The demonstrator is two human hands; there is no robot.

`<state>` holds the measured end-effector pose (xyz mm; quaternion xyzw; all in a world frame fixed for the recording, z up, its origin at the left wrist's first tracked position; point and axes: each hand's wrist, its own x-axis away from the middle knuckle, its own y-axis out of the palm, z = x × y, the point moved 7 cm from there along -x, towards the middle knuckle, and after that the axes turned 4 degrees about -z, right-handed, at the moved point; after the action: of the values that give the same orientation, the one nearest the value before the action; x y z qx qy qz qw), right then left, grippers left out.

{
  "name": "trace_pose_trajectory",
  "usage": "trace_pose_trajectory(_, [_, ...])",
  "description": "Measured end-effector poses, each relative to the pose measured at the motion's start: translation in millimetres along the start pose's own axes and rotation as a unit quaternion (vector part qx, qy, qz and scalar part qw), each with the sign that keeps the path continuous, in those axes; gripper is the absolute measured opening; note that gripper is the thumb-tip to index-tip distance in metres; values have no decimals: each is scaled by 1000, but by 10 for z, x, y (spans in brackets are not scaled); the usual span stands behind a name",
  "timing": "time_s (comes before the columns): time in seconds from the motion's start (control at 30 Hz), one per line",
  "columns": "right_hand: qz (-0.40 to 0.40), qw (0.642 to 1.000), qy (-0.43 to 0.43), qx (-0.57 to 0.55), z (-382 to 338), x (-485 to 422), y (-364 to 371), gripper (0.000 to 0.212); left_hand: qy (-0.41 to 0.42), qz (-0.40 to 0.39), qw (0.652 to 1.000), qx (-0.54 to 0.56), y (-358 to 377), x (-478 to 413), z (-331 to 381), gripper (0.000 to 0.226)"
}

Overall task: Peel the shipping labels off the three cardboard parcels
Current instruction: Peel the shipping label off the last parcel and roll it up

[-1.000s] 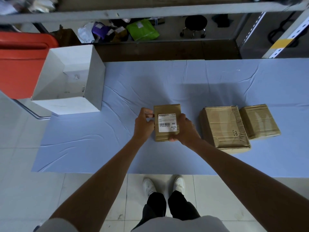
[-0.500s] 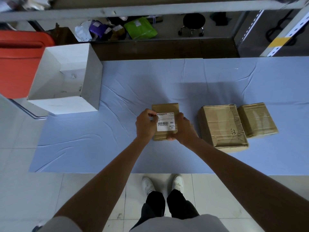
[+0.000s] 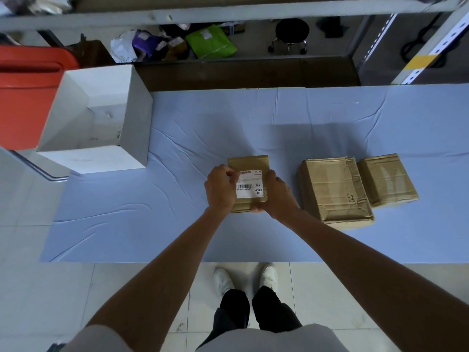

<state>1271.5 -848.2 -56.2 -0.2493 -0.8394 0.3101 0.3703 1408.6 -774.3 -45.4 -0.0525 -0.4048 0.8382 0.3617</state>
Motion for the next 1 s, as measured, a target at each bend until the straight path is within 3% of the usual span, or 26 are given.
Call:
trace_pose_trajectory(0.2, [-3, 1000, 5, -4, -8, -30, -10, 95, -33, -23, 999, -7, 33, -25, -18, 26])
trace_pose_trajectory(1.0, [-5, 1000, 11, -4, 26, -29, 19, 111, -36, -50, 998, 11, 41, 46, -27, 26])
